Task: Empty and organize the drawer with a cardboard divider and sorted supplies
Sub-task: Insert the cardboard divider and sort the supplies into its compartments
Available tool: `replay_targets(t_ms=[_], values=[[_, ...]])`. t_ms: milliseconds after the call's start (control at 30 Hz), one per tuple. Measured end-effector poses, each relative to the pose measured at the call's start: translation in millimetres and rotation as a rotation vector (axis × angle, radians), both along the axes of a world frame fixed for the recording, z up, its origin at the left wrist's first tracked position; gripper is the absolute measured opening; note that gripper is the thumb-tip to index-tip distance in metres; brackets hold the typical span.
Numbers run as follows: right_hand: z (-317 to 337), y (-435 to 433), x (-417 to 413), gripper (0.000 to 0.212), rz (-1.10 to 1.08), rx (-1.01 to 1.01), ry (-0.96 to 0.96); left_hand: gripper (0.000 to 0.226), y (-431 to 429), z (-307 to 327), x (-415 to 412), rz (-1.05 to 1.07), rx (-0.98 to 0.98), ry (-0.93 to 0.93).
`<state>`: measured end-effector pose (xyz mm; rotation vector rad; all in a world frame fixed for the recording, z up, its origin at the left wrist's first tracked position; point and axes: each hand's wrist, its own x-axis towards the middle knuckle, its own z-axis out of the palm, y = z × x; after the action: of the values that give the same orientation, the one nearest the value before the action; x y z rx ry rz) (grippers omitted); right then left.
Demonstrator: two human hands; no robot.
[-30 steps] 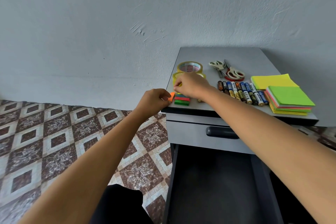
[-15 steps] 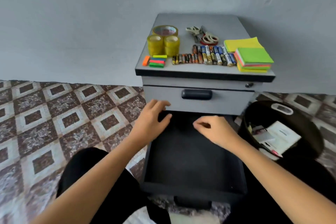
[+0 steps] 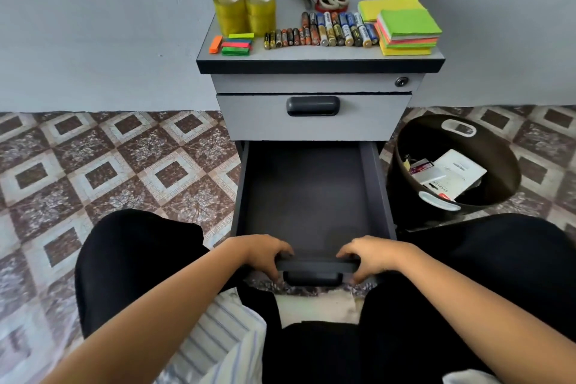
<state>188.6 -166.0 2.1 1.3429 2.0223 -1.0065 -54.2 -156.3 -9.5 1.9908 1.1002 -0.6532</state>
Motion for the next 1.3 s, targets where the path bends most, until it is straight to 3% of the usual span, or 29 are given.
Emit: replay_targets(t_ms=[300,433,567,633,700,800,933,1033,1300], values=[[-3.1,7.2,10.3,0.043,-0.05,0.069,0.091,0.047,12.7,3.1,3.2,-0.072,0.081,-0.044],[-4.9,27.0,13.0,0.044,-0.241,0.204,0.144,0.044,32.3,5.0,0.8,0.117,0.24,-0.065],[-12.0,50.9,6.1,0.044,-0.358,0.514,0.011,0.037,59.0,-3.8,-2.5,0.36,0.481,-0.014],[-18.4,59.9,0.1,0.049,-0.482,0.653,-0.051,0.051,68.5,-11.3,-1.4,0.519,0.609,-0.005],[-24.2,69.9,-7.7,0.073,-0.694,0.72,-0.078,0.088,75.2,-14.3,3.4,0.735,0.678,0.009],[-24.6,86.8,-22.3,0.117,-1.145,0.667,0.04,0.129,86.4,-16.1,13.6,1.126,0.625,0.001],[-28.1,112.5,-33.8,0.127,-1.495,0.495,0.306,0.142,108.9,-18.4,24.9,1.463,0.464,-0.094],[-24.7,129.9,-35.3,0.118,-1.509,0.421,0.41,0.139,125.7,-20.4,30.1,1.563,0.375,-0.141],[-5.3,161.2,-36.9,0.109,-1.487,0.414,0.432,0.131,163.5,-22.0,26.4,1.512,0.292,-0.196]])
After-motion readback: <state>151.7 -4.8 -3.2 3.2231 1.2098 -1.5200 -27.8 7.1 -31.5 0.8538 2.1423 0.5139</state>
